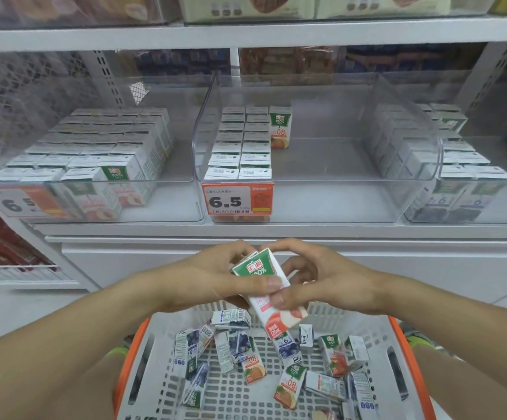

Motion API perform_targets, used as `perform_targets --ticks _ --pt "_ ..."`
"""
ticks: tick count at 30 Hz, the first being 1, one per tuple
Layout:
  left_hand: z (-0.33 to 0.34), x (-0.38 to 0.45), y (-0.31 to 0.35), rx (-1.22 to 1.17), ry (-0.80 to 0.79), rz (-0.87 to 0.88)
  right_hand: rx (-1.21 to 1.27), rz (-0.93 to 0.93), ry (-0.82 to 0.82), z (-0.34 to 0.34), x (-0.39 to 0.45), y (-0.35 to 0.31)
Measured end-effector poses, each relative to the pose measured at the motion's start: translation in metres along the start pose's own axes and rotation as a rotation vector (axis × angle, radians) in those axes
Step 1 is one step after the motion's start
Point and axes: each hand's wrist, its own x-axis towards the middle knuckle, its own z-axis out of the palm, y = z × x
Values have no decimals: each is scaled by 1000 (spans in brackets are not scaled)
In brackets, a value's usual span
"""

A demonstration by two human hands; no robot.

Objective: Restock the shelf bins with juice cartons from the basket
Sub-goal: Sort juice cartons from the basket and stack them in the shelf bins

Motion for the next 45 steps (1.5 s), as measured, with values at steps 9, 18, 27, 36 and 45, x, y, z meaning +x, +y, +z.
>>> perform_targets --ticks 9,18,27,36,45 --pt "-34 -28 -5 179 158 121 -272 -239 186 25 24 -18" --pt "-63 -63 -21 50 273 204 -254 -341 271 51 51 -42" --pt "-105 -107 -25 149 499 340 -216 -540 221 34 64 -78" --pt "-138 -99 4 107 780 472 -1067 -453 683 -3 90 -60" --pt "-194 -37 40 483 995 354 -1262 -483 806 -1 96 -44"
